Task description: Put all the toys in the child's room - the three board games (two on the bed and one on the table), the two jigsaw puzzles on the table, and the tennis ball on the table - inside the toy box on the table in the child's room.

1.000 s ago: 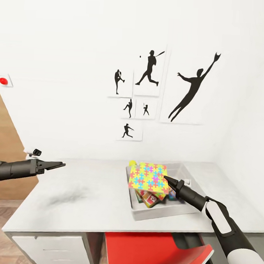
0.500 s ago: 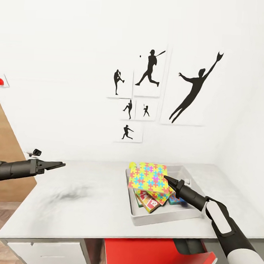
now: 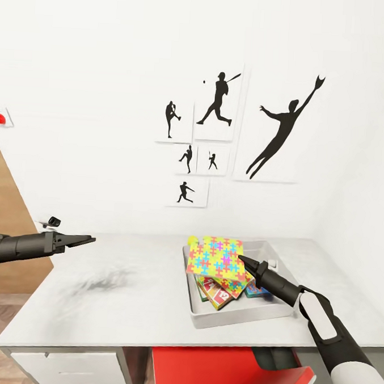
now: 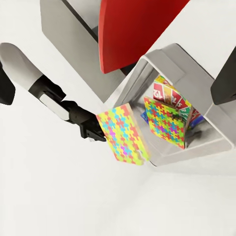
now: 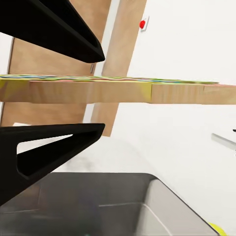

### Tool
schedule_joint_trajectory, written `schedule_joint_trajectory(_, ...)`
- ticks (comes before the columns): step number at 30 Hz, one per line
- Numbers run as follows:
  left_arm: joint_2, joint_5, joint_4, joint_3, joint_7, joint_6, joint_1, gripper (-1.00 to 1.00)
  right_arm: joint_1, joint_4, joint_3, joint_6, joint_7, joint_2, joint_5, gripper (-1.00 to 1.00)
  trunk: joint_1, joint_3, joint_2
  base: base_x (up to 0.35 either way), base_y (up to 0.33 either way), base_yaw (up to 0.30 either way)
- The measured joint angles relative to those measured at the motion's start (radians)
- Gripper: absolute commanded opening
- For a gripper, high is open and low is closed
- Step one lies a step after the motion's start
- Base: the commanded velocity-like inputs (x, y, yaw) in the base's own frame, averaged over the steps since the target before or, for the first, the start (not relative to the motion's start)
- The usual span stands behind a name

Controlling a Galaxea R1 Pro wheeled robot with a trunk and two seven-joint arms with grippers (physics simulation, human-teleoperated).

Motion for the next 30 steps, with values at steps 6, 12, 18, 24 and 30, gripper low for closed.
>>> schedule_joint_trajectory(6, -0.004, 0.0, 0.0, -0.003, 0.0, 0.0, 0.0, 1.0, -0.002, 0.004, -0.001, 0.003, -0.025, 0.002, 0.0, -1.0, 0.0, 0.0, 0.0, 0.0, 0.0, 0.0)
schedule_joint_trajectory(12, -0.005, -0.001, 0.0, -0.002, 0.0, -0.001, 0.0, 1.0, -0.042, 0.005, -0.002, 0.035, -0.094, -0.003, -0.002, -1.0, 0.0, 0.0, 0.0, 0.0, 0.0, 0.0)
schedule_joint_trajectory(18, -0.005, -0.001, 0.0, -0.003, 0.0, -0.001, 0.0, 1.0, -0.09, 0.015, -0.003, 0.076, -0.221, -0.02, -0.006, -1.0, 0.0, 0.0, 0.0, 0.0, 0.0, 0.0)
schedule_joint_trajectory(24, -0.005, -0.002, 0.0, -0.002, 0.0, -0.002, 0.0, 1.0, -0.104, 0.059, -0.005, 0.08, -0.256, -0.065, -0.011, -1.0, 0.0, 0.0, 0.0, 0.0, 0.0, 0.0)
schedule_joint_trajectory(30, -0.005, -0.002, 0.0, -0.003, 0.0, -0.002, 0.0, 1.0, -0.137, 0.129, -0.013, 0.08, -0.262, -0.087, -0.01, -1.0, 0.0, 0.0, 0.0, 0.0, 0.0, 0.0)
